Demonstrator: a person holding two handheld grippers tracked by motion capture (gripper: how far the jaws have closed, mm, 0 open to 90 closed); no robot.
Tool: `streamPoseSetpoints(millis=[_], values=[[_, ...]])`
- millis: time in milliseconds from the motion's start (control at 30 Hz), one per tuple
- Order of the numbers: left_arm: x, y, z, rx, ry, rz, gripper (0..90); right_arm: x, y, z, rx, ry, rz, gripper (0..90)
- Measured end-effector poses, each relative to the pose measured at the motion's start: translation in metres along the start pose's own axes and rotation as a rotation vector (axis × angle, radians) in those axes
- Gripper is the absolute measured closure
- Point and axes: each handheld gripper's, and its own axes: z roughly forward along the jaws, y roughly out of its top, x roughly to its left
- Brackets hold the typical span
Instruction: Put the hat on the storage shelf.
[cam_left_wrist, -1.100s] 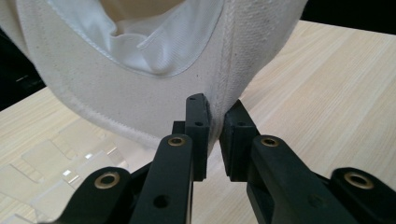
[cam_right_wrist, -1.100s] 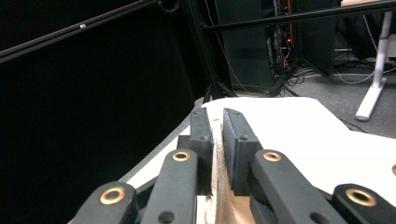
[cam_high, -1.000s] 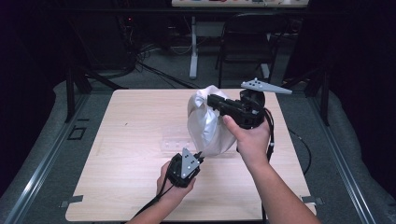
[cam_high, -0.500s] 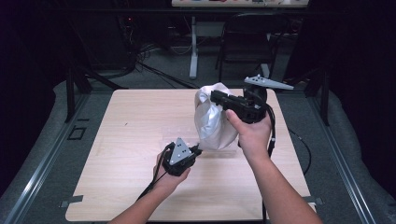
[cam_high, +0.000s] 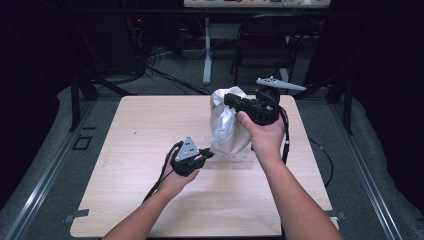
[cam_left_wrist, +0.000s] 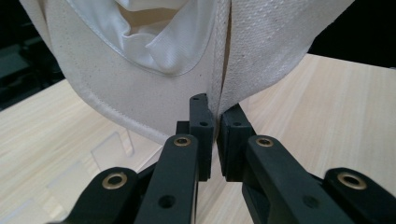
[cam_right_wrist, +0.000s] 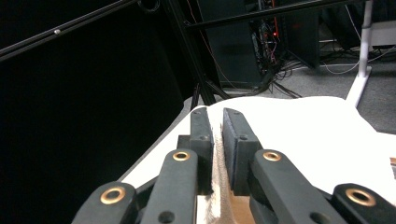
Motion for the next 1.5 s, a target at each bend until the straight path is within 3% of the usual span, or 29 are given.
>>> streamPoseSetpoints(millis=[200, 267, 667, 867, 1267, 1400, 1433, 1467, 1500], values=[[0.008, -0.003, -0.004, -0.008, -0.037, -0.032, 86.0, 0.000, -0.002, 0.003, 0.007, 0.006, 0.007, 83.2], [0.011, -0.004, -0.006, 0.011, -0.055, -0.035, 86.0, 0.002, -0.003, 0.006, 0.017, 0.004, 0.006, 83.2], [0.009, -0.015, -0.013, 0.027, -0.004, -0.063, 86.0, 0.007, -0.008, 0.014, 0.043, 0.032, 0.010, 83.1], [0.004, -0.020, -0.010, 0.059, -0.004, -0.051, 86.1, 0.010, -0.013, 0.015, 0.060, 0.029, -0.003, 83.1], [0.007, -0.024, -0.008, 0.142, 0.041, -0.116, 86.1, -0.002, -0.025, 0.020, 0.100, 0.030, 0.025, 83.1], [0.004, -0.026, -0.007, 0.163, 0.049, -0.116, 86.1, -0.002, -0.028, 0.021, 0.107, 0.035, 0.023, 83.1], [0.002, -0.028, -0.003, 0.203, 0.058, -0.104, 86.1, -0.003, -0.030, 0.022, 0.114, 0.027, 0.020, 83.1], [0.002, -0.028, -0.003, 0.203, 0.058, -0.104, 86.1, -0.003, -0.030, 0.022, 0.114, 0.027, 0.020, 83.1], [0.002, -0.029, -0.002, 0.203, 0.057, -0.127, 86.1, -0.005, -0.032, 0.024, 0.122, 0.018, 0.018, 83.1]])
